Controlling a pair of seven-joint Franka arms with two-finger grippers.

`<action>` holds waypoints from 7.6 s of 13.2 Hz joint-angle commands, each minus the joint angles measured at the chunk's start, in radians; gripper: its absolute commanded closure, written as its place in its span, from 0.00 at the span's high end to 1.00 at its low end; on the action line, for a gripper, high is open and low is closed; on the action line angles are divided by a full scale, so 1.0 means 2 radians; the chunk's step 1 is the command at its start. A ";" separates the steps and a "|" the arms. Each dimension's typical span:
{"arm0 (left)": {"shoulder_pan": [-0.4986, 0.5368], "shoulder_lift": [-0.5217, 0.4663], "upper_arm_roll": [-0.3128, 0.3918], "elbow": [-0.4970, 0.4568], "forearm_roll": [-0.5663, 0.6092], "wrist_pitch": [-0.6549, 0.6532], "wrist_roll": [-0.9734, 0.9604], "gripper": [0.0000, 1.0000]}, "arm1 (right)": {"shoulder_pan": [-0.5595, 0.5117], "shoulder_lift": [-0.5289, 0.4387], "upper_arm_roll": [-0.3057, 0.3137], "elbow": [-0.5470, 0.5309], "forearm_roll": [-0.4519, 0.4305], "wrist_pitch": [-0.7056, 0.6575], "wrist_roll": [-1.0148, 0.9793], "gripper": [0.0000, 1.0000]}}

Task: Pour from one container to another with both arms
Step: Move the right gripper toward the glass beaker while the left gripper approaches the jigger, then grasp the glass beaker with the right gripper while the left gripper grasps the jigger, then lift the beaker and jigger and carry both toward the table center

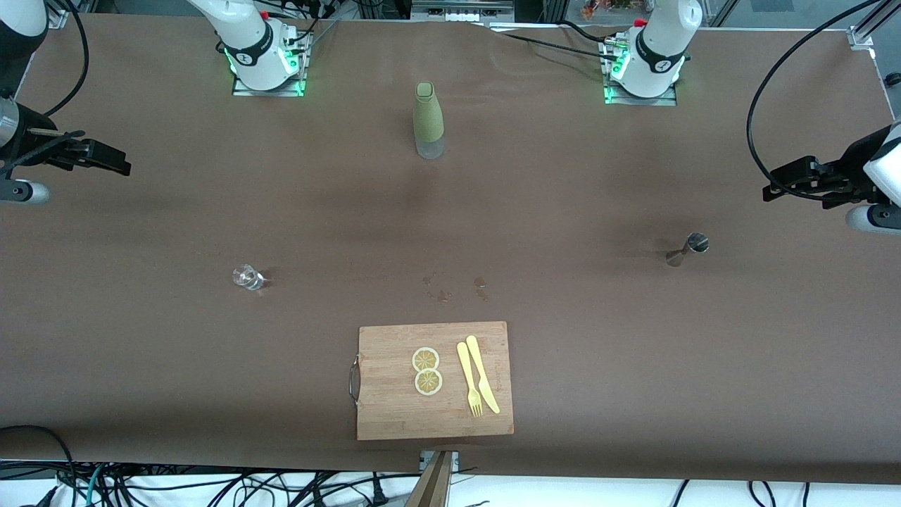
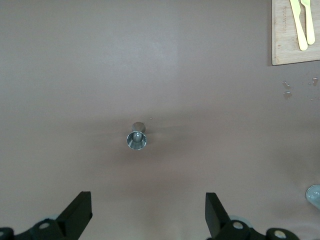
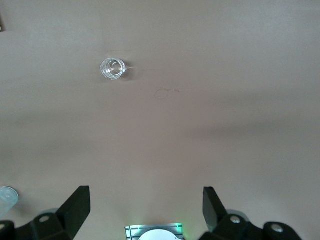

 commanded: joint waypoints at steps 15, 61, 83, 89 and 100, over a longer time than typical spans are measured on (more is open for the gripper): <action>0.020 -0.001 -0.002 -0.022 -0.013 0.023 0.010 1.00 | -0.084 0.076 -0.036 0.007 0.124 -0.001 -0.421 1.00; 0.104 0.392 0.188 -0.171 -0.602 -0.068 1.301 1.00 | -0.113 0.474 0.003 0.027 0.644 0.064 -1.263 0.10; 0.096 0.402 0.178 -0.148 -0.602 -0.074 1.310 0.00 | -0.059 0.461 0.084 0.103 0.648 0.052 -1.138 0.00; 0.090 0.403 0.178 -0.146 -0.599 -0.074 1.305 0.00 | -0.022 0.444 0.084 0.156 0.627 0.055 -1.039 0.00; -0.138 0.380 0.160 -0.137 -0.761 0.005 1.212 0.00 | 0.052 0.397 0.090 0.182 0.563 0.091 -0.933 0.00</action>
